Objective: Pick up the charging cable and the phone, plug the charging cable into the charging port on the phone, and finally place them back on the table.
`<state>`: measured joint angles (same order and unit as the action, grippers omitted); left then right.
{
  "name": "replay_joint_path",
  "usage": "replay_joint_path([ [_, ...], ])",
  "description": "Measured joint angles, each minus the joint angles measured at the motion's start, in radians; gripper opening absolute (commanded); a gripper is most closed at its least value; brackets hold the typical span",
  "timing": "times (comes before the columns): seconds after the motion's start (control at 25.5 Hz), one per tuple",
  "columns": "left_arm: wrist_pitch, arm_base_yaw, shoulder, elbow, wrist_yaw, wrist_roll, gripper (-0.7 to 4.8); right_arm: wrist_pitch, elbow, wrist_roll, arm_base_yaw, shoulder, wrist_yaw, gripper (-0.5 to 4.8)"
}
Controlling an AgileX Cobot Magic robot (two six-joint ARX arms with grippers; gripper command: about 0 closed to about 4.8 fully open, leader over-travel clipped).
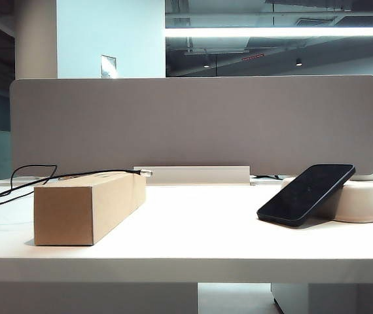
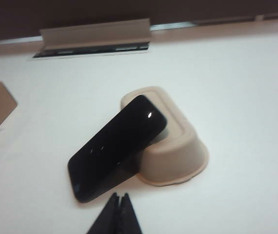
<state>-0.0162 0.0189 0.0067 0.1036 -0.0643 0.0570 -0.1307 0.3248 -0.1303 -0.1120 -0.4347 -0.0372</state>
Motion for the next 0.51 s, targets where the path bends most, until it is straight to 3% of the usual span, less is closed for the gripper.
replay_joint_path([
  [0.2, 0.000, 0.000, 0.002, 0.002, 0.000, 0.000, -0.06, 0.019, 0.049, -0.023, 0.000, -0.147, -0.082, -0.03],
  [0.35, -0.008, 0.000, 0.032, 0.014, -0.006, 0.000, -0.06, 0.050, 0.078, -0.103, 0.000, -0.263, -0.101, 0.53],
  [0.51, -0.002, 0.000, 0.127, 0.072, -0.040, -0.001, -0.06, 0.093, 0.095, -0.126, 0.002, -0.386, -0.151, 0.64],
])
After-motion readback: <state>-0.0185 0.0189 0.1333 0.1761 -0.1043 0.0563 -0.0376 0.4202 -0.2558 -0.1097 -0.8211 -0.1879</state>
